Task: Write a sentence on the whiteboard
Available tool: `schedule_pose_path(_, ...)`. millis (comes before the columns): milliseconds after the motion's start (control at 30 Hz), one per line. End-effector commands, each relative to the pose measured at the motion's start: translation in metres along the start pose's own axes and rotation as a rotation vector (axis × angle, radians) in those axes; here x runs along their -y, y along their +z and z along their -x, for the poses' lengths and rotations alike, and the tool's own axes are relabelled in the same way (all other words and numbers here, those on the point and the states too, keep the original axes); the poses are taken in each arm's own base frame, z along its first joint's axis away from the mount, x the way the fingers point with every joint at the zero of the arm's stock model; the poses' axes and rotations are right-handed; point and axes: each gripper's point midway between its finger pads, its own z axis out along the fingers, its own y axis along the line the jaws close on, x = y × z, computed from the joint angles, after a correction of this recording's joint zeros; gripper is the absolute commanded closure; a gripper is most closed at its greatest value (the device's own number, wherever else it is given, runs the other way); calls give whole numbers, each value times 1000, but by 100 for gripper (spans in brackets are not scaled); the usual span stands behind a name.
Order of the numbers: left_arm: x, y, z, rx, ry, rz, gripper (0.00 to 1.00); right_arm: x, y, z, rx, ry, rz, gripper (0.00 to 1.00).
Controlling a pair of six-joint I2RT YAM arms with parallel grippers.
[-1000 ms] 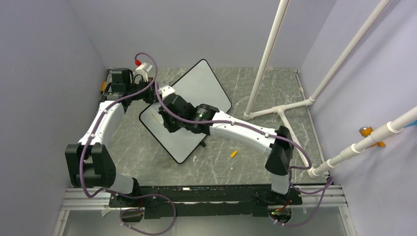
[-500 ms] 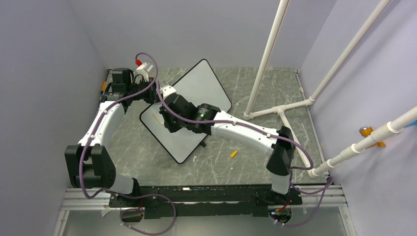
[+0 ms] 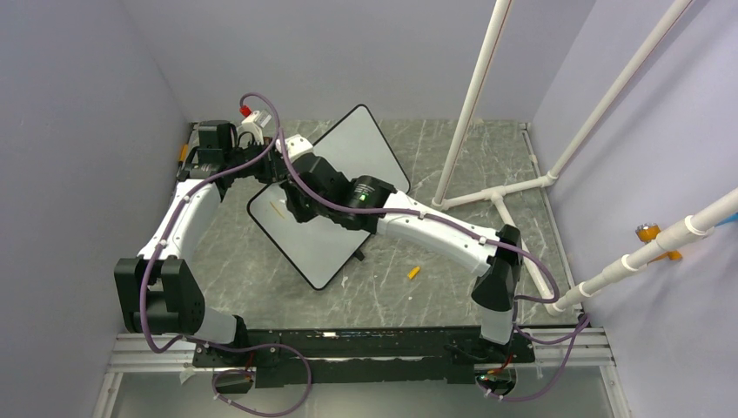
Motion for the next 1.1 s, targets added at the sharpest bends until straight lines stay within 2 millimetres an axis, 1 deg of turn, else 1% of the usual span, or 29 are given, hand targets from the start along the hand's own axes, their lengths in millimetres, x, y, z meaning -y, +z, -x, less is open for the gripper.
schedule_pose_path(0, 10, -8, 20, 68, 113, 6, 100, 1, -10, 37, 95, 10, -9, 100)
schedule_pose_path(167, 11, -9, 20, 69, 114, 2, 100, 1, -3, 37, 90, 8, -5, 100)
schedule_pose_path(533, 13, -11, 22, 80, 116, 6, 100, -1, 17, 14, 23, -2, 5, 100)
schedule_pose_path(767, 11, -10, 21, 66, 105, 8, 100, -1, 17, 6, 0, 4, 14, 100)
schedule_pose_path(933, 14, -11, 22, 70, 114, 1, 100, -5, 15, -9, -27, 15, 39, 100)
schedule_pose_path(1067, 13, -12, 23, 75, 120, 11, 100, -10, 14, -16, -36, 18, 60, 100)
